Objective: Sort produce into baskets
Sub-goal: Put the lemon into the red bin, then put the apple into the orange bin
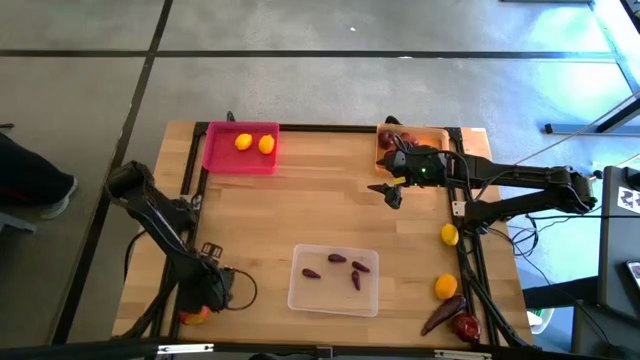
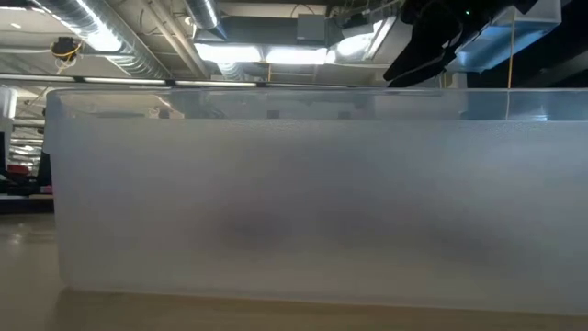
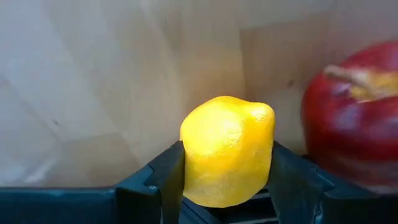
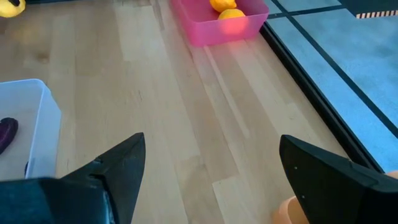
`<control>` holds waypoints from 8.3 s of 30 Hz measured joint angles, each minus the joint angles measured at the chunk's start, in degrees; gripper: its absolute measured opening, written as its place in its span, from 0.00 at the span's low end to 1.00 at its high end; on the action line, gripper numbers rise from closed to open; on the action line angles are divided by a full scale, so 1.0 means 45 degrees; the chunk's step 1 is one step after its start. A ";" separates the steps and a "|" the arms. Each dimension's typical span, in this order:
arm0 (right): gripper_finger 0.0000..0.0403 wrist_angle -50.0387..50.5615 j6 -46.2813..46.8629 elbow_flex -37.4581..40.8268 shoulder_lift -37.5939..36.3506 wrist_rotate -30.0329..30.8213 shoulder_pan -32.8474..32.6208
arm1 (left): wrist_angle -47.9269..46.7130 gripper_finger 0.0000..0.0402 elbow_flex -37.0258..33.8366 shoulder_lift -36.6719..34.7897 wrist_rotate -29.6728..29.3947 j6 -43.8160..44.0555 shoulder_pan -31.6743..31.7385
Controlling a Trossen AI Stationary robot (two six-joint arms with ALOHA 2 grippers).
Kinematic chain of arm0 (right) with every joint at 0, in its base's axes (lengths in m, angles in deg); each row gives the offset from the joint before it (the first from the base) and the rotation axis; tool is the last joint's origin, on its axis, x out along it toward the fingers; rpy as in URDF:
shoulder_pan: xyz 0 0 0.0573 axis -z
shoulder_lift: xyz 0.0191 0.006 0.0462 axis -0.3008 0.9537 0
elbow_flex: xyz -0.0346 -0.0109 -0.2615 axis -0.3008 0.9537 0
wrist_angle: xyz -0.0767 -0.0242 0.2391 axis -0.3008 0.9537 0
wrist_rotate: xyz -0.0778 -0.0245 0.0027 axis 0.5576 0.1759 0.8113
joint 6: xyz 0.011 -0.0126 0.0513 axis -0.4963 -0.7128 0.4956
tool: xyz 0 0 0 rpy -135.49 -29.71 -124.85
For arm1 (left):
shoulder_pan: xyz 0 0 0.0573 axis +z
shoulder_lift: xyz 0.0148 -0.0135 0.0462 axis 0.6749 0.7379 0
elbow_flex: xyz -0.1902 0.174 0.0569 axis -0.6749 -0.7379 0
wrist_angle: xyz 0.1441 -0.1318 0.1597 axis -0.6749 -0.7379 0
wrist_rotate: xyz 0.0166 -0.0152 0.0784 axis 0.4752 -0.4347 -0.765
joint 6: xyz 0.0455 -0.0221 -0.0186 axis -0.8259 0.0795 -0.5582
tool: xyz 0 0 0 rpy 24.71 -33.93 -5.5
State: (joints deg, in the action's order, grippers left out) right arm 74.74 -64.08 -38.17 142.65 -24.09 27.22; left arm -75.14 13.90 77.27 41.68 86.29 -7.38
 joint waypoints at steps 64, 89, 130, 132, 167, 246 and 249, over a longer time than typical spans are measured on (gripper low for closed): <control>0.82 0.0038 -0.0058 0.0000 -0.0005 -0.0006 0.0005 | 0.5758 0.50 -0.1898 -0.6937 -1.3136 -0.2406 1.5250; 0.82 0.0046 -0.0122 0.0000 -0.0005 -0.0004 0.0005 | 0.8749 0.50 -0.3322 -0.3563 -0.9371 -0.3646 2.0055; 0.82 0.0133 -0.0069 0.0000 -0.0005 -0.0004 0.0005 | 0.5925 0.70 -0.0098 -0.4701 -0.6092 -0.5149 1.6392; 0.82 0.0133 -0.0068 0.0000 -0.0005 -0.0004 0.0005 | 0.5700 0.70 -0.0044 -0.4874 -0.5653 -0.4812 1.5597; 0.82 0.0377 -0.0039 0.0005 0.0000 -0.0009 0.0000 | 0.4415 0.70 0.2606 -0.3802 -0.3505 0.3076 0.4667; 0.82 0.0408 -0.0374 0.0005 0.0000 -0.0009 0.0005 | 0.1226 0.96 0.2511 0.1819 0.1366 0.9361 -0.2199; 0.82 0.0410 -0.0374 0.0005 0.0000 -0.0009 0.0005 | 0.1372 0.96 0.2511 0.2124 0.1374 0.9265 -0.2263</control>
State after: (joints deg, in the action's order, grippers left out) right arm 76.58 -65.76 -38.14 142.65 -24.13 27.25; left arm -68.96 25.20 86.83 47.86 127.98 -17.56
